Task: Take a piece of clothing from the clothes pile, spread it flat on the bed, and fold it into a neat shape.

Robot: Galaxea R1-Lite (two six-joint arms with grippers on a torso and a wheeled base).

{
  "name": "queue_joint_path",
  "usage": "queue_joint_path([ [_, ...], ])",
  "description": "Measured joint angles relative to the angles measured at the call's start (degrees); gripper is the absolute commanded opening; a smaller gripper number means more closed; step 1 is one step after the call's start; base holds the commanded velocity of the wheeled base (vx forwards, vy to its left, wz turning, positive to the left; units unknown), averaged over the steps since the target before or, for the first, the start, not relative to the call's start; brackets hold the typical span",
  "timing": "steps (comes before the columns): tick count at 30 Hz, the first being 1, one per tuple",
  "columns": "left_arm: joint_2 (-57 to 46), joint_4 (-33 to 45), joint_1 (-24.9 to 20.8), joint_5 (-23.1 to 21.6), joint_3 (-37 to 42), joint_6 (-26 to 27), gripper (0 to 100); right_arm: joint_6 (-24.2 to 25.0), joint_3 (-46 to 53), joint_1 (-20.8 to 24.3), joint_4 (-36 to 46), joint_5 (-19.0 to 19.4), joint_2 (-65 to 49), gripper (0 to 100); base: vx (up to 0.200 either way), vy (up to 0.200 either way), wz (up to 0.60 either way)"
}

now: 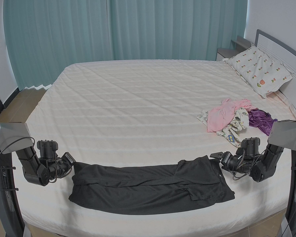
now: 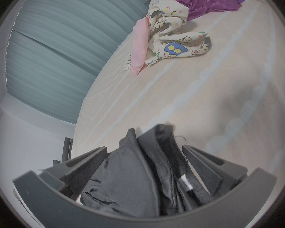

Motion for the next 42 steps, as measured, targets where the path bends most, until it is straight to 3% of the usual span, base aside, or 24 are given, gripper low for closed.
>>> queue_joint_path([
  [10,0.1,0.0,0.0,0.0,0.0,0.0,0,-1.6,-7.9,0.2,6.6,-1.4,2.3,100,0.000,0.000,0.00],
  [11,0.1,0.0,0.0,0.0,0.0,0.0,0,-1.8,-8.2,0.1,6.6,-1.9,2.6,0,0.000,0.000,0.00],
  [20,0.1,0.0,0.0,0.0,0.0,0.0,0,-2.1,-11.5,0.3,6.3,-5.2,5.3,0,0.000,0.000,0.00],
  [27,0.1,0.0,0.0,0.0,0.0,0.0,0,-1.7,-12.3,0.0,5.9,-5.6,6.0,0,0.000,0.000,0.00],
  [33,0.1,0.0,0.0,0.1,0.1,0.0,0,-0.6,-14.9,-0.6,4.3,-9.2,7.2,0,0.000,0.000,0.00],
  [42,0.1,0.0,0.0,0.1,0.1,0.1,0,0.7,-15.2,-0.9,1.4,-9.6,8.4,0,0.000,0.000,0.00],
])
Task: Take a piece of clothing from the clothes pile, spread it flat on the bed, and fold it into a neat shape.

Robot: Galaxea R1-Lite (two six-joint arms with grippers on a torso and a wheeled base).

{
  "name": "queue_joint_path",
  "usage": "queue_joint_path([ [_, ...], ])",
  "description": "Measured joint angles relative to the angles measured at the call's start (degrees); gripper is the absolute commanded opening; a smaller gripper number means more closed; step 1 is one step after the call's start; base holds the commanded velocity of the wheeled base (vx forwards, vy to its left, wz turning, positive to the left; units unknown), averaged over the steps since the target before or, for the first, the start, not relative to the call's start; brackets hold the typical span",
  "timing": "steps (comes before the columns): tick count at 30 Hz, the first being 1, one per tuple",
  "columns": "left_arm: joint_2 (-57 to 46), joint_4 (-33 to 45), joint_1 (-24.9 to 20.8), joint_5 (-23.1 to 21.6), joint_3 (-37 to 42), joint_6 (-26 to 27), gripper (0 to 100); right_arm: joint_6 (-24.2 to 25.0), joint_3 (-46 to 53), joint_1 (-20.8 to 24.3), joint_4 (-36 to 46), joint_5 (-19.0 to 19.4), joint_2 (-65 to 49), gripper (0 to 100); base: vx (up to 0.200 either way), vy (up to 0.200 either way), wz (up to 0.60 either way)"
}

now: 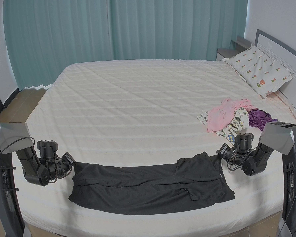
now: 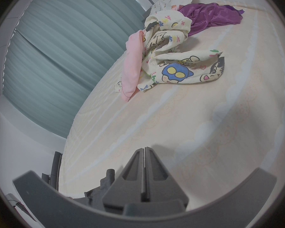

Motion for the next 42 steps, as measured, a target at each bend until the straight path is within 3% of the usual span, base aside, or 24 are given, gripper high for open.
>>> queue_joint_path([
  [3,0.0,0.0,0.0,0.0,0.0,0.0,0,0.1,0.1,0.0,0.0,0.0,0.1,0,0.000,0.000,0.00],
  [4,0.0,0.0,0.0,0.0,0.0,0.0,0,0.1,0.1,0.0,-0.1,0.0,0.2,100,0.000,0.000,0.00],
  [5,0.0,0.0,0.0,0.0,0.0,0.0,100,0.2,0.1,0.0,-0.1,0.0,0.2,100,0.000,0.000,0.00],
  [18,-0.8,0.2,0.9,-0.5,0.0,-0.4,100,2.3,6.2,-1.0,-3.7,0.2,-3.6,100,0.000,0.000,0.00],
  [24,-5.8,0.8,2.3,-4.1,2.2,-1.0,100,2.7,14.3,-0.9,-4.0,0.1,-8.9,100,0.000,0.000,0.00],
  [33,-9.9,0.4,1.2,-6.2,11.0,-1.6,100,11.0,24.0,1.9,-4.2,-1.0,-15.0,100,-0.200,0.000,0.00],
  [42,-10.7,-2.8,1.0,-6.4,16.6,-1.7,100,12.5,27.5,2.9,-4.2,-0.8,-17.1,100,-0.133,0.000,0.00],
])
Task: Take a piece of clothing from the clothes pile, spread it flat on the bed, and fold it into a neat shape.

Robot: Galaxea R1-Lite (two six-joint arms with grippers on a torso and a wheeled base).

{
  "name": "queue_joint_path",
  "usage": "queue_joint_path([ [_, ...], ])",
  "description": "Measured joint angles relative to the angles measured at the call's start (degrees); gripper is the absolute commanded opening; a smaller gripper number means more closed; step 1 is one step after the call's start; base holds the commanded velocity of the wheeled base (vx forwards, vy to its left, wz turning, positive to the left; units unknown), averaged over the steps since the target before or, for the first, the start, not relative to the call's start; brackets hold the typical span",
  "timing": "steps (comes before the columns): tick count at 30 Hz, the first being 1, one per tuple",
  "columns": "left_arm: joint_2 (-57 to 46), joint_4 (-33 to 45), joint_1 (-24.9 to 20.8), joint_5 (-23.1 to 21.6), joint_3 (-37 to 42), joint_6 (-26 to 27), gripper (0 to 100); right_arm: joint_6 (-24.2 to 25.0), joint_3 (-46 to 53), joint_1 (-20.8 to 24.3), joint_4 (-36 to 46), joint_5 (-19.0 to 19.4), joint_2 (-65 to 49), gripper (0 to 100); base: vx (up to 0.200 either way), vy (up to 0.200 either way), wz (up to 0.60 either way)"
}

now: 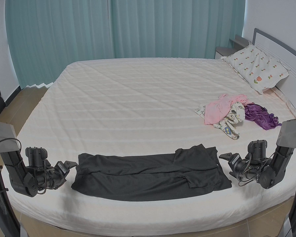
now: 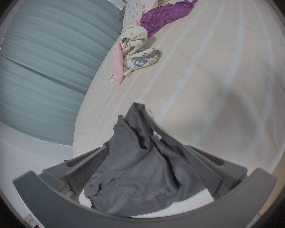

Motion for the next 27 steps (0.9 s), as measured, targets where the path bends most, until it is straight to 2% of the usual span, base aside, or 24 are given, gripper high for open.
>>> queue_joint_path([
  [14,1.0,-0.1,-1.4,1.0,1.5,0.5,100,0.0,0.4,-0.1,0.0,0.0,-0.2,100,0.000,0.000,0.00],
  [21,3.1,-1.6,-5.2,7.9,1.3,1.2,100,0.0,0.4,0.0,-0.1,0.0,0.1,100,0.000,0.000,0.00],
  [27,6.1,-4.6,-8.0,11.7,-0.1,2.5,100,0.0,0.3,0.0,-0.1,0.0,0.2,100,0.000,0.000,0.00],
])
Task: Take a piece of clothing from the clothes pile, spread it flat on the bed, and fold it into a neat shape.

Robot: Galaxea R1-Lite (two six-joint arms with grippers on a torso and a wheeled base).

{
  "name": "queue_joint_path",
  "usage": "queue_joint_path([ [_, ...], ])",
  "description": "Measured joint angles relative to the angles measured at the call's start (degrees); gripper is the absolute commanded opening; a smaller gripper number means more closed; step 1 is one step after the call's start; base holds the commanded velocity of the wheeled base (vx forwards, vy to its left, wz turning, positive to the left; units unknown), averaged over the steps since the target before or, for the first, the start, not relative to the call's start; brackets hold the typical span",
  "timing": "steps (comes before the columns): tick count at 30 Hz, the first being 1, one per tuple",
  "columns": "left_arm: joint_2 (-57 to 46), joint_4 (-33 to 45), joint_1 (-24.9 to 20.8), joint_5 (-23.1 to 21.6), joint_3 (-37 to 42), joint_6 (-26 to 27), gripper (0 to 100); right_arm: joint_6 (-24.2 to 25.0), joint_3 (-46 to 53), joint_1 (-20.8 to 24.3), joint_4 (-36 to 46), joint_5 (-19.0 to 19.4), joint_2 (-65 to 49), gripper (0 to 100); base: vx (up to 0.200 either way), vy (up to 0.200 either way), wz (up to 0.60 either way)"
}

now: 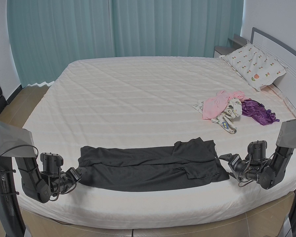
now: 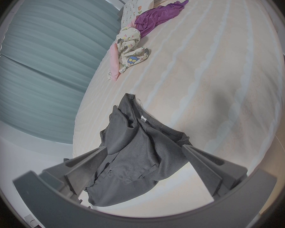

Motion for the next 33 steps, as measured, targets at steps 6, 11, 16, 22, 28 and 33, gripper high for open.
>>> queue_joint_path([
  [6,3.0,-0.3,-1.4,5.3,-2.3,3.3,0,-0.1,0.1,0.0,0.0,0.0,0.0,100,0.000,0.000,0.00],
  [11,5.1,-0.4,-2.0,7.0,-3.7,4.8,0,-0.4,0.4,0.2,0.1,-0.2,0.0,100,0.000,0.000,0.00],
  [16,6.0,-0.5,-2.2,8.0,-3.7,4.8,0,-2.2,2.3,0.5,0.0,-0.5,-0.5,100,0.000,0.000,0.00],
  [22,6.3,-0.4,-1.9,9.4,-2.0,4.7,0,-7.7,5.2,0.6,0.1,-0.3,-1.0,100,0.000,0.000,0.00],
  [28,6.3,-0.5,-1.7,9.4,-1.2,4.5,0,-7.8,6.1,2.1,0.9,-0.2,-0.9,100,0.000,0.000,0.00],
  [33,6.3,-0.5,-1.4,9.4,-1.1,3.8,0,-7.5,5.9,3.2,0.8,-0.5,0.0,100,0.000,0.000,0.00],
])
